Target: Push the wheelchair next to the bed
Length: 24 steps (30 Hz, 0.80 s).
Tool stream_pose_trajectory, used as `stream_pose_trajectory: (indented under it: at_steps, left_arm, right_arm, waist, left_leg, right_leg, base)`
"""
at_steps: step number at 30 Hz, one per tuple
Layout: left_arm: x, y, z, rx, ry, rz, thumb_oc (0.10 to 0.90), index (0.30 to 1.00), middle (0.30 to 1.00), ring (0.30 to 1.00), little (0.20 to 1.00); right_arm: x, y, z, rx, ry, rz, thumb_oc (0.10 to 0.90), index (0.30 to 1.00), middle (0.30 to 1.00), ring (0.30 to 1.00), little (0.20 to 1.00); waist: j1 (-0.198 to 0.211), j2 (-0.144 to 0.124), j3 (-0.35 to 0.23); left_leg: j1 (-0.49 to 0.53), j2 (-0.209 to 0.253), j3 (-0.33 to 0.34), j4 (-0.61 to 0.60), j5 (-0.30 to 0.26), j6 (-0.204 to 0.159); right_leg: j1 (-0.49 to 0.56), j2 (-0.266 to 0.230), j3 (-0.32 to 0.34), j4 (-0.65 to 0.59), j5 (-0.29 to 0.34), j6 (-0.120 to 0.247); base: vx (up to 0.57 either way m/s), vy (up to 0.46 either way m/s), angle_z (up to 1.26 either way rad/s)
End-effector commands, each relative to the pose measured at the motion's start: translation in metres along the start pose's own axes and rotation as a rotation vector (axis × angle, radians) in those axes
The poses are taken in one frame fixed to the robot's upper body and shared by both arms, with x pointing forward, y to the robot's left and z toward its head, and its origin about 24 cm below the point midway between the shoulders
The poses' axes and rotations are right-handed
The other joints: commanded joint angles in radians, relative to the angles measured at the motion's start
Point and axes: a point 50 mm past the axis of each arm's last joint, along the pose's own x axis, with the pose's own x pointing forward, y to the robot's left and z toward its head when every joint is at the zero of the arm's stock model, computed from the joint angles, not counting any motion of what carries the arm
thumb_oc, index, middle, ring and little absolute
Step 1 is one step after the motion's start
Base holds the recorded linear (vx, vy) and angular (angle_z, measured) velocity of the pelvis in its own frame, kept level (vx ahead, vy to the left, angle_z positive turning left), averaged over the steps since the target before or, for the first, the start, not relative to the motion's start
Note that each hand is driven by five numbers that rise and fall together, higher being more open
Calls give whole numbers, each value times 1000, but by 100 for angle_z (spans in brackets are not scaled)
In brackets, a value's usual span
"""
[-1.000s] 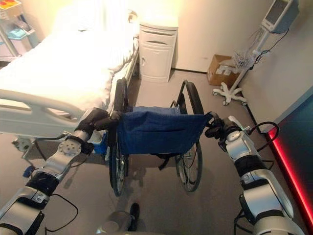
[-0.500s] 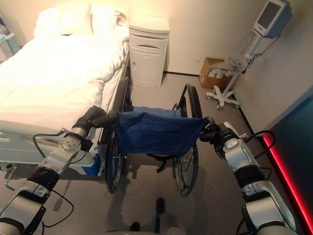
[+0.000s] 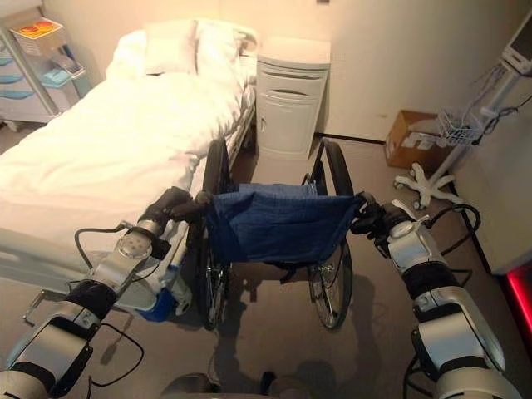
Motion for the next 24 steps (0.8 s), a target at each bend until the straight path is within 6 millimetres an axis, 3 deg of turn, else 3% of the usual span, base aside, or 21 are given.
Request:
stream_pose_trajectory:
  at_steps: [1, 2, 6, 7, 10, 11, 12, 14, 15, 20, 24]
  left_arm:
    - [1, 19, -4, 25, 23, 95, 400, 300, 300, 300, 300]
    - [-2, 20, -8, 32, 30, 98, 400, 300, 300, 300, 300]
    - [-4, 32, -9, 29, 37, 123, 400, 300, 300, 300, 300]
    - [-4, 38, -10, 25, 36, 123, 400, 300, 300, 300, 300]
    - [-5, 40, -10, 20, 29, 109, 400, 300, 300, 300, 300]
    - [-6, 42, -10, 24, 26, 110, 400, 300, 300, 300, 300]
    - [-9, 48, -7, 33, 16, 125, 400, 300, 300, 300, 300]
    - [-9, 52, -4, 38, 9, 132, 400, 300, 300, 300, 300]
    - [-8, 52, -3, 36, 1, 148, 400, 300, 300, 300, 300]
    - [-8, 50, -1, 42, -14, 158, 400, 300, 300, 300, 300]
    - [-8, 46, -2, 16, -18, 172, 400, 300, 300, 300, 300]
  right_arm:
    - [-2, 81, -4, -32, -70, 334, 400, 300, 300, 300, 300]
    - [-4, 80, 0, -36, -79, 344, 400, 300, 300, 300, 300]
    - [-5, 69, 9, -79, -101, 352, 400, 300, 300, 300, 300]
    - [-5, 67, 8, -84, -97, 352, 400, 300, 300, 300, 300]
    - [-4, 73, -3, -67, -69, 375, 400, 300, 300, 300, 300]
    - [-4, 75, -5, -65, -71, 370, 400, 300, 300, 300, 300]
    - [-5, 80, -7, -38, -95, 360, 400, 300, 300, 300, 300]
    - [-6, 80, -4, -27, -109, 354, 400, 300, 300, 300, 300]
    - [-6, 81, -1, -18, -133, 338, 400, 300, 300, 300, 300]
    - [-5, 82, 7, 0, -163, 307, 400, 300, 300, 300, 300]
    - [-3, 84, 10, -4, -177, 294, 400, 300, 300, 300, 300]
  waist:
    - [51, 77, 84]
    - [77, 82, 85]
    - [92, 87, 82]
    - [90, 90, 74]
    - [112, 65, 61]
    - [116, 60, 60]
    - [127, 42, 56]
    - [129, 37, 57]
    - [129, 34, 52]
    - [139, 35, 41]
    - [154, 40, 17]
  left_leg:
    - [-55, 45, -37, -283, 313, -51]
    - [-75, 47, -53, -382, 337, -59]
    - [-75, 63, -38, -424, 303, -54]
    - [-73, 70, -11, -366, 267, -37]
    - [-131, 37, -23, -172, 183, -20]
    - [-127, 32, -20, -169, 173, -14]
    - [-106, 10, -19, -182, 157, 7]
    - [-103, 5, -18, -182, 154, 12]
    - [-99, -3, -11, -186, 143, 18]
    - [-83, -22, 0, -192, 122, 31]
    - [-67, -46, 16, -216, 111, 57]
  right_leg:
    - [104, 52, 4, 27, -19, 57]
    - [144, 54, 31, 15, -37, 65]
    - [175, 20, 38, 29, -85, 83]
    - [177, -9, 24, 55, -105, 97]
    - [190, -79, -12, 94, -92, 124]
    - [186, -90, -17, 102, -79, 135]
    - [166, -129, -27, 121, -15, 173]
    - [162, -141, -24, 120, 1, 179]
    - [136, -173, -36, 127, 55, 184]
    - [118, -210, -48, 143, 128, 187]
    - [113, -224, -52, 248, 214, 194]
  base:
    - [791, 293, -31]
    - [534, 204, -42]
    - [424, 312, -94]
    - [409, 363, -70]
    - [437, 332, -88]
    - [443, 310, -70]
    - [268, 192, -42]
    - [254, 214, -31]
    - [243, 228, -19]
    - [193, 178, 0]
    - [212, 209, -19]
